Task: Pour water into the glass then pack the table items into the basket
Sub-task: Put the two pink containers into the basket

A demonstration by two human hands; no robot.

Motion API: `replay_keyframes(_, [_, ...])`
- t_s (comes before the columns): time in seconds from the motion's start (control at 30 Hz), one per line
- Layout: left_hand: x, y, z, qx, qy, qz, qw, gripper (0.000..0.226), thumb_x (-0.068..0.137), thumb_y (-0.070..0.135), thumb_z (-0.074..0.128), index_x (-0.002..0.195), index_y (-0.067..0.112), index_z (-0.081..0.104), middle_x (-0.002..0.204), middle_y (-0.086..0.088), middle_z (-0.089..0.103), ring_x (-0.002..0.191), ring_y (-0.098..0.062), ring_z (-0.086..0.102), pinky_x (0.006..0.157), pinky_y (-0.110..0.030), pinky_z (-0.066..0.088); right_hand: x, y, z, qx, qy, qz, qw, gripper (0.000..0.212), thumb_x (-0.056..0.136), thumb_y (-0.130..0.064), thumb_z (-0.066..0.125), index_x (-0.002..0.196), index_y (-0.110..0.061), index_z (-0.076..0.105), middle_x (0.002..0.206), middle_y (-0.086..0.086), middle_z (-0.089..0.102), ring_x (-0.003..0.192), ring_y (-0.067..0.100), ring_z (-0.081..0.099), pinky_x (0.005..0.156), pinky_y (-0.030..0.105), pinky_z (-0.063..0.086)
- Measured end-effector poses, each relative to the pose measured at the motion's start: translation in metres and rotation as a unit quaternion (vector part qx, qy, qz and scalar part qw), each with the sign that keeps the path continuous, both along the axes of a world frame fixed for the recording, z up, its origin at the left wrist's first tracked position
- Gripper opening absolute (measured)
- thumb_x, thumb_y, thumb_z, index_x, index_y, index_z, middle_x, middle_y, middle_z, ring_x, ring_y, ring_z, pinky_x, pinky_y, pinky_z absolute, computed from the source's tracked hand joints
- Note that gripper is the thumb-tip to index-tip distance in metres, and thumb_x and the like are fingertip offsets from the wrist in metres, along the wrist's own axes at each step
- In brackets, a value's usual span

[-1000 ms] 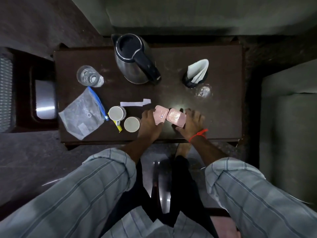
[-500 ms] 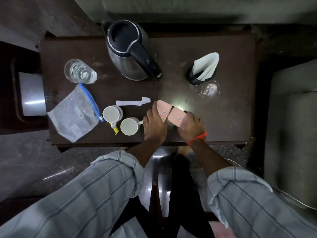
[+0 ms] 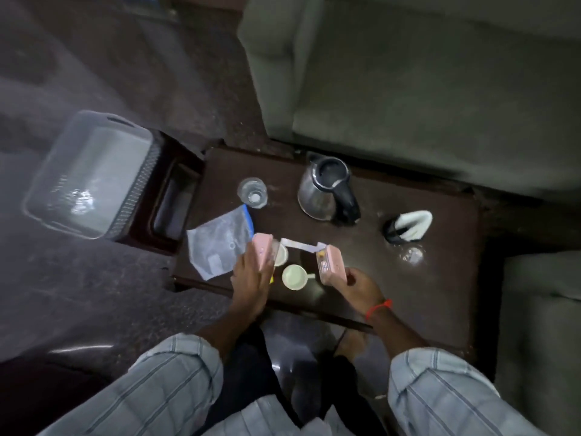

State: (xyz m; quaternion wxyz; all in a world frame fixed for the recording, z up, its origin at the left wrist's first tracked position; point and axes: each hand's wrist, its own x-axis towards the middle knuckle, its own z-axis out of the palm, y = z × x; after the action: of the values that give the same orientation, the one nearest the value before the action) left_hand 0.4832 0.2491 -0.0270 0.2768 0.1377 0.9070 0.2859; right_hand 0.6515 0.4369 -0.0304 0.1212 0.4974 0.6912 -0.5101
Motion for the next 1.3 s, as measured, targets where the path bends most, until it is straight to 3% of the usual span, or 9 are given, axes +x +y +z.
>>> replay_keyframes(0.13, [-0.046, -0.056, 0.02, -0.029, 0.009, 0.115, 0.993, 0.081, 0.094, 0.057, 0.036, 0.162, 0.018, 0.018, 0.153, -0.022, 0.038, 0.141, -0.04, 0.036, 0.113, -0.055, 0.029, -0.064, -0.024, 0.016, 0.014, 0.048, 0.118, 0.992, 0.044, 0.071, -0.061, 0.076, 0.099, -0.028, 0.074, 0.09, -0.014, 0.065, 0.085, -0.002, 0.059, 0.072, 0.012, 0.044])
replay_keyframes(0.23, [-0.081, -0.094, 0.036, -0.04, 0.025, 0.175, 0.983, 0.087, 0.089, 0.055, 0.035, 0.162, 0.011, 0.02, 0.149, -0.025, 0.039, 0.137, -0.045, 0.039, 0.11, -0.056, 0.031, -0.122, -0.051, 0.026, 0.033, 0.053, 0.189, 0.98, 0.046, 0.076, -0.048, 0.08, 0.114, -0.024, 0.071, 0.105, 0.003, 0.055, 0.104, 0.015, 0.054, 0.092, 0.026, 0.044])
replay_keyframes(0.33, [-0.12, -0.126, 0.046, -0.051, 0.043, 0.231, 0.971, 0.087, 0.092, 0.056, 0.036, 0.162, 0.008, 0.018, 0.151, -0.026, 0.038, 0.138, -0.045, 0.038, 0.112, -0.057, 0.029, -0.185, -0.082, 0.038, 0.047, 0.071, 0.232, 0.969, 0.046, 0.076, -0.043, 0.081, 0.113, -0.019, 0.069, 0.105, 0.004, 0.05, 0.103, 0.021, 0.055, 0.094, 0.034, 0.048])
replay_keyframes(0.53, [-0.218, -0.179, 0.049, -0.053, 0.089, 0.28, 0.954, 0.079, 0.103, 0.048, 0.049, 0.163, 0.011, 0.012, 0.157, -0.023, 0.03, 0.142, -0.044, 0.031, 0.116, -0.057, 0.023, -0.316, -0.148, 0.056, 0.074, 0.141, 0.295, 0.942, 0.071, 0.073, -0.037, 0.085, 0.134, -0.015, 0.057, 0.122, 0.012, 0.06, 0.115, 0.028, 0.059, 0.103, 0.041, 0.046])
replay_keyframes(0.7, [-0.309, -0.22, 0.038, -0.07, 0.111, 0.3, 0.945, 0.075, 0.102, 0.053, 0.047, 0.162, 0.016, 0.021, 0.156, -0.02, 0.035, 0.14, -0.045, 0.035, 0.116, -0.057, 0.024, -0.416, -0.201, 0.055, 0.113, 0.181, 0.307, 0.928, 0.057, 0.075, -0.039, 0.081, 0.122, -0.017, 0.058, 0.115, 0.012, 0.064, 0.107, 0.032, 0.061, 0.091, 0.041, 0.05])
replay_keyframes(0.83, [-0.366, -0.247, 0.017, -0.087, 0.098, 0.295, 0.946, 0.062, 0.1, 0.056, 0.05, 0.156, 0.035, 0.035, 0.145, -0.019, 0.045, 0.132, -0.043, 0.045, 0.113, -0.056, 0.032, -0.473, -0.24, 0.042, 0.169, 0.17, 0.346, 0.907, 0.057, 0.077, -0.043, 0.077, 0.127, -0.025, 0.056, 0.119, 0.011, 0.061, 0.108, 0.038, 0.057, 0.093, 0.048, 0.049])
replay_keyframes(0.97, [-0.404, -0.259, -0.006, -0.126, 0.106, 0.219, 0.962, 0.053, 0.099, 0.041, 0.058, 0.15, 0.035, 0.047, 0.138, -0.02, 0.049, 0.126, -0.043, 0.049, 0.106, -0.058, 0.038, -0.506, -0.265, 0.023, 0.245, 0.137, 0.41, 0.868, 0.054, 0.08, -0.044, 0.072, 0.129, -0.03, 0.054, 0.128, 0.005, 0.059, 0.116, 0.037, 0.05, 0.095, 0.048, 0.044])
replay_keyframes(1.17, [-0.434, -0.268, -0.044, -0.133, 0.095, 0.163, 0.973, 0.044, 0.098, 0.041, 0.058, 0.141, 0.038, 0.05, 0.145, -0.01, 0.046, 0.131, -0.031, 0.051, 0.108, -0.055, 0.028, -0.53, -0.283, -0.011, 0.303, 0.113, 0.454, 0.83, 0.05, 0.079, -0.042, 0.072, 0.125, -0.031, 0.056, 0.131, -0.004, 0.057, 0.12, 0.035, 0.046, 0.098, 0.047, 0.038])
replay_keyframes(1.3, [-0.439, -0.271, -0.056, -0.13, 0.085, 0.136, 0.978, 0.042, 0.094, 0.039, 0.061, 0.134, 0.035, 0.051, 0.147, -0.007, 0.044, 0.135, -0.024, 0.044, 0.103, -0.049, 0.025, -0.536, -0.286, -0.027, 0.283, 0.083, 0.481, 0.826, 0.047, 0.081, -0.029, 0.073, 0.125, -0.031, 0.055, 0.15, -0.011, 0.046, 0.134, 0.036, 0.036, 0.105, 0.049, 0.031])
